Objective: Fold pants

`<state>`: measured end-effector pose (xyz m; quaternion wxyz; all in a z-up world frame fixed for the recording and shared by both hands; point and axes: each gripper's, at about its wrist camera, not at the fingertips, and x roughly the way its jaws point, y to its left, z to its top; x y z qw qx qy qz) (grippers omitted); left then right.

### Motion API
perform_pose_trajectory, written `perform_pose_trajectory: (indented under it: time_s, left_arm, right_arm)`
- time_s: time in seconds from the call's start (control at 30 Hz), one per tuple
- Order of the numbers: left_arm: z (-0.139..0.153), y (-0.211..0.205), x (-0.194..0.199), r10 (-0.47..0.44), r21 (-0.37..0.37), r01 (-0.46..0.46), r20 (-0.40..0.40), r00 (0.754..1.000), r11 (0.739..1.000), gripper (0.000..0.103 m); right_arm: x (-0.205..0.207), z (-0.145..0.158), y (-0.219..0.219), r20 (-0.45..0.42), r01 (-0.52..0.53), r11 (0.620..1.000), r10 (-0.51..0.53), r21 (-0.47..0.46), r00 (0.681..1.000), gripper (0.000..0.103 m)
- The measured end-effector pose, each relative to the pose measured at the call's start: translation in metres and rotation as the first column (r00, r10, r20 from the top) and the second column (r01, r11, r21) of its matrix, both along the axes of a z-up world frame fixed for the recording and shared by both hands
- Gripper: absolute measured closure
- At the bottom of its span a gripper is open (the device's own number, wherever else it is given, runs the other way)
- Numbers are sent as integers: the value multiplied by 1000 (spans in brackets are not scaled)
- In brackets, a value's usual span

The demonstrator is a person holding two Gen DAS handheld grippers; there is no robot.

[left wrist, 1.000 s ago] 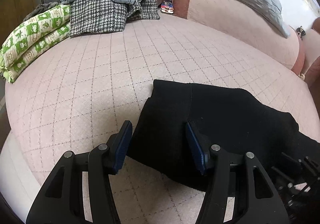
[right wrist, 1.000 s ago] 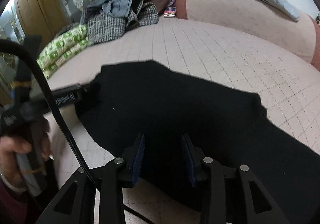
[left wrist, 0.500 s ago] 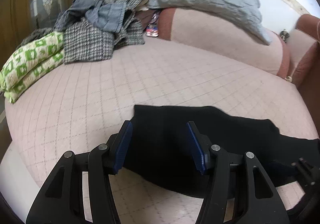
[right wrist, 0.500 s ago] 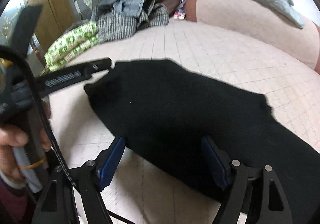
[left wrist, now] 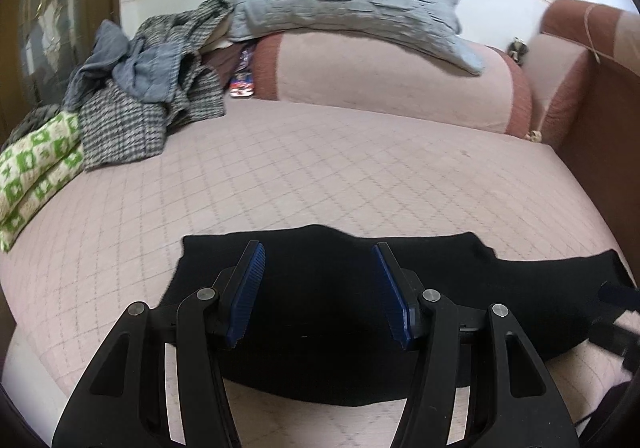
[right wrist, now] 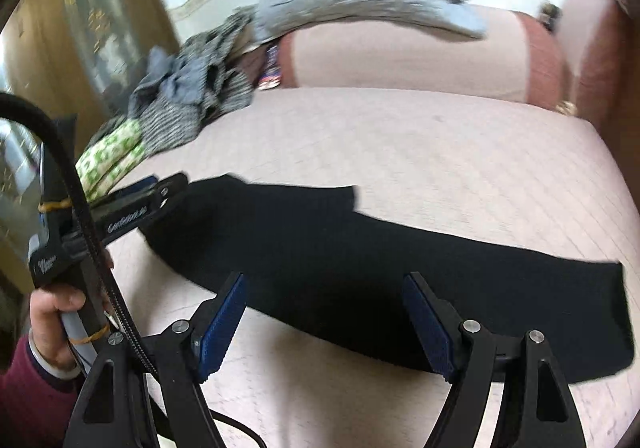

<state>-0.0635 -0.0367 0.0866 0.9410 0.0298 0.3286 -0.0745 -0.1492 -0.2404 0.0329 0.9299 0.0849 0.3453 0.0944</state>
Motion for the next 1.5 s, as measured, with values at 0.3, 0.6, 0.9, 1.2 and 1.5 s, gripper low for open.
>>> perform_pose_trajectory:
  time_s: [0.3, 0.6, 0.9, 1.2, 1.5]
  left_arm:
    - [0, -31, -9, -67, 63, 66, 15, 998, 996, 47]
    - [-8, -58, -18, -163, 64, 164, -9, 987, 984, 47]
    - [-27, -128, -23, -485, -164, 459, -206, 850, 873, 48]
    - [-28, -237, -20, -650, -111, 643, -214, 729, 758, 47]
    - [-42, -352, 4, -808, -145, 816, -316, 498, 560, 48]
  right_arm:
    - [-18, 7, -60, 0, 120, 992, -121, 31, 993, 26]
    - [-39, 0, -111, -31, 223, 973, -222, 54, 975, 26]
    - [-84, -14, -174, -73, 328, 944, -325, 33, 943, 26]
    - [-98, -49, -216, -145, 357, 929, -342, 100, 928, 26]
    - [-83, -60, -220, -77, 280, 948, -271, 153, 959, 22]
